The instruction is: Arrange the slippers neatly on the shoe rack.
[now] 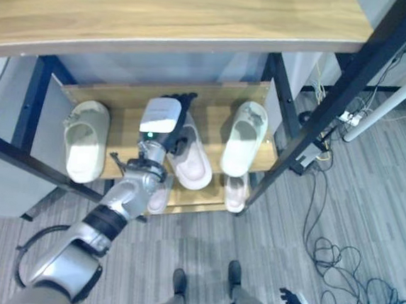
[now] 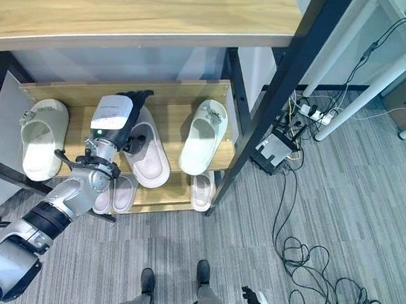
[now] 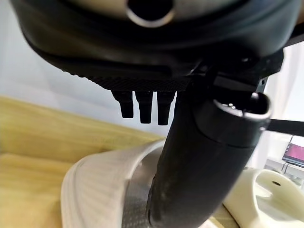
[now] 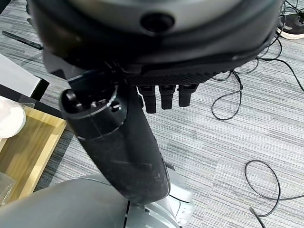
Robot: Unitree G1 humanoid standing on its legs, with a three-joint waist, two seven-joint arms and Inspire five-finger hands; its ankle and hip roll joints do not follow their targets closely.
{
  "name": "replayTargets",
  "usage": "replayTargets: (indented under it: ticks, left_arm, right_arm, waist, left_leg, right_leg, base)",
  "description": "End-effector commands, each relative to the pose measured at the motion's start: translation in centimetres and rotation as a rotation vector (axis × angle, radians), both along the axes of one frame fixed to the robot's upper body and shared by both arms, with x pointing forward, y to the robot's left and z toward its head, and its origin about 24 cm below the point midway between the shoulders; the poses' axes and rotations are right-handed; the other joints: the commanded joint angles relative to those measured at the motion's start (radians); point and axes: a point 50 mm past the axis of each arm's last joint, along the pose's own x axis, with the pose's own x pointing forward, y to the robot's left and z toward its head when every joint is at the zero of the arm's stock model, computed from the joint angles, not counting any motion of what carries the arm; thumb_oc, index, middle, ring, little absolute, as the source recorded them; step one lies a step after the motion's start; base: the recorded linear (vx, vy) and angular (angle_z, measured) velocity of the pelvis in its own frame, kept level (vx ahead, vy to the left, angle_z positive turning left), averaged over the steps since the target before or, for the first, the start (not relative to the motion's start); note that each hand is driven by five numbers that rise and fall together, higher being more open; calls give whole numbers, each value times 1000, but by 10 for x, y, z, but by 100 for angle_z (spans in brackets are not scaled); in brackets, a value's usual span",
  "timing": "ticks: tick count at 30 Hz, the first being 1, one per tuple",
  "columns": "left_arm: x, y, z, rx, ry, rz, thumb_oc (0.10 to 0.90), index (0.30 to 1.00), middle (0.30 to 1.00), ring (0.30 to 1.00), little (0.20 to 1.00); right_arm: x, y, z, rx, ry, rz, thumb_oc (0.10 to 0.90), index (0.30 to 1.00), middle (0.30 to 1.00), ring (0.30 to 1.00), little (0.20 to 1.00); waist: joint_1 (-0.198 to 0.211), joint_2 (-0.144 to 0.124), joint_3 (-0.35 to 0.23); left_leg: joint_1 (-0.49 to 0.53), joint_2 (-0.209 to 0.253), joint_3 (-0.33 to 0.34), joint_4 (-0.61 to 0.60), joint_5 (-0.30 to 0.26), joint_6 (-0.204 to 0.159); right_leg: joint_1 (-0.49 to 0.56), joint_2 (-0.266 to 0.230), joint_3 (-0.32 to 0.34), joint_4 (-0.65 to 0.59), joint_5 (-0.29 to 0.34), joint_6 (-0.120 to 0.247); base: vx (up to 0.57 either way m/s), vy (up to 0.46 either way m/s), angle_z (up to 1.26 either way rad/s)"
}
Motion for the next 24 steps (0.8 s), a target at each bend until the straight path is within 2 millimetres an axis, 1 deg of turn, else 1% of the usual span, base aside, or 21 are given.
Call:
replayTargets:
  ticks: [1, 3, 5, 6, 10, 11, 13, 14, 15, 17, 19, 20, 21, 23, 24]
  left_arm:
    - [12, -11, 84, 69, -326, -5, 400, 300, 300, 300, 300]
    - [14, -5, 86, 118, -328, 29, 400, 300, 300, 300, 300]
    - [22, 10, 89, 189, -309, 114, 400, 300, 300, 300, 300]
    - [22, 14, 91, 210, -311, 132, 400, 300, 300, 300, 300]
    - [20, 19, 90, 262, -297, 147, 400, 300, 300, 300, 300]
    - [20, 21, 80, 288, -263, 154, 400, 300, 300, 300, 300]
    - [19, 23, 73, 302, -240, 156, 400, 300, 300, 300, 300]
    - [19, 23, 72, 303, -239, 156, 400, 300, 300, 300, 300]
    - [18, 25, 63, 308, -212, 155, 400, 300, 300, 300, 300]
    - [17, 26, 61, 302, -211, 151, 400, 300, 300, 300, 300]
    - [12, 23, 63, 279, -242, 116, 400, 300, 300, 300, 300]
    - [2, 15, 68, 225, -299, 41, 400, 300, 300, 300, 300]
    - [2, 15, 68, 224, -297, 42, 400, 300, 300, 300, 300]
    - [-17, 9, 67, 140, -330, -47, 400, 300, 300, 300, 300]
    - [-33, 7, 66, 80, -349, -109, 400, 300, 300, 300, 300]
  right_arm:
    - [11, -10, 9, -33, -68, 19, 800, 900, 900, 900, 900]
    - [15, -10, 11, -37, -86, 29, 800, 900, 900, 900, 900]
    - [20, -10, 14, -43, -107, 46, 800, 900, 900, 900, 900]
    - [19, -10, 14, -44, -106, 51, 800, 900, 900, 900, 900]
    - [15, -9, 13, -39, -98, 44, 800, 900, 900, 900, 900]
    - [12, -7, 11, -33, -84, 40, 800, 900, 900, 900, 900]
    - [8, -8, 9, -35, -72, 35, 800, 900, 900, 900, 900]
    - [8, -8, 9, -36, -71, 36, 800, 900, 900, 900, 900]
    - [4, -10, 8, -38, -62, 27, 800, 900, 900, 900, 900]
    - [4, -9, 7, -37, -61, 26, 800, 900, 900, 900, 900]
    - [3, -9, 7, -34, -60, 20, 800, 900, 900, 900, 900]
    - [4, -10, 7, -31, -66, 3, 800, 900, 900, 900, 900]
    - [3, -10, 7, -31, -65, 4, 800, 900, 900, 900, 900]
    - [3, -8, 6, -22, -69, -14, 800, 900, 900, 900, 900]
    - [2, -5, 5, -14, -71, -30, 800, 900, 900, 900, 900]
  waist:
    - [15, 27, -7]
    - [14, 27, -5]
    - [11, 21, 1]
    - [10, 20, 2]
    - [14, 17, 3]
    - [15, 15, 2]
    - [17, 15, -1]
    - [17, 15, -1]
    - [18, 14, 0]
    - [19, 14, 1]
    - [21, 12, 1]
    - [30, 11, -1]
    - [29, 12, -3]
    - [40, 13, -9]
    - [49, 14, -16]
  left_leg:
    - [75, -23, -4, -1, -110, 5]
    - [75, -22, -3, -1, -111, 5]
    - [73, -18, 3, -1, -109, 5]
    - [74, -17, 3, -1, -110, 4]
    - [79, -15, 6, -1, -114, 5]
    - [86, -15, 8, -1, -117, 5]
    - [92, -13, 9, -2, -119, 5]
    - [93, -13, 9, -2, -119, 5]
    - [97, -11, 8, -3, -120, 4]
    - [99, -11, 8, -3, -121, 4]
    - [101, -10, 6, -3, -120, 4]
    - [100, -10, 6, -2, -111, 3]
    - [105, -9, 5, -3, -120, 3]
    - [105, -11, 3, -1, -113, 4]
    - [107, -12, 1, 1, -113, 4]
  right_leg:
    - [79, -22, -23, 37, -134, 81]
    - [77, -20, -22, 37, -134, 81]
    - [72, -18, -21, 38, -131, 83]
    - [72, -17, -21, 38, -131, 84]
    - [76, -15, -18, 37, -132, 84]
    - [80, -13, -17, 37, -136, 84]
    - [85, -12, -16, 35, -138, 83]
    - [86, -12, -16, 35, -138, 83]
    - [91, -11, -16, 34, -138, 83]
    - [92, -11, -16, 33, -138, 83]
    - [96, -11, -18, 32, -139, 83]
    - [94, -12, -19, 35, -132, 81]
    - [99, -11, -19, 33, -139, 83]
    - [102, -13, -22, 33, -133, 80]
    - [108, -15, -25, 34, -135, 80]
  base:
    - [0, 0, 0]
    - [0, 0, 0]
    - [0, 0, 0]
    - [0, 0, 0]
    - [0, 0, 0]
    - [0, 0, 0]
    - [0, 0, 0]
    - [0, 0, 0]
    - [0, 0, 0]
    - [0, 0, 0]
    - [-60, -23, 0]
    - [-33, -24, -2]
    - [-53, -31, -3]
    - [-20, -12, -1]
    - [0, 0, 0]
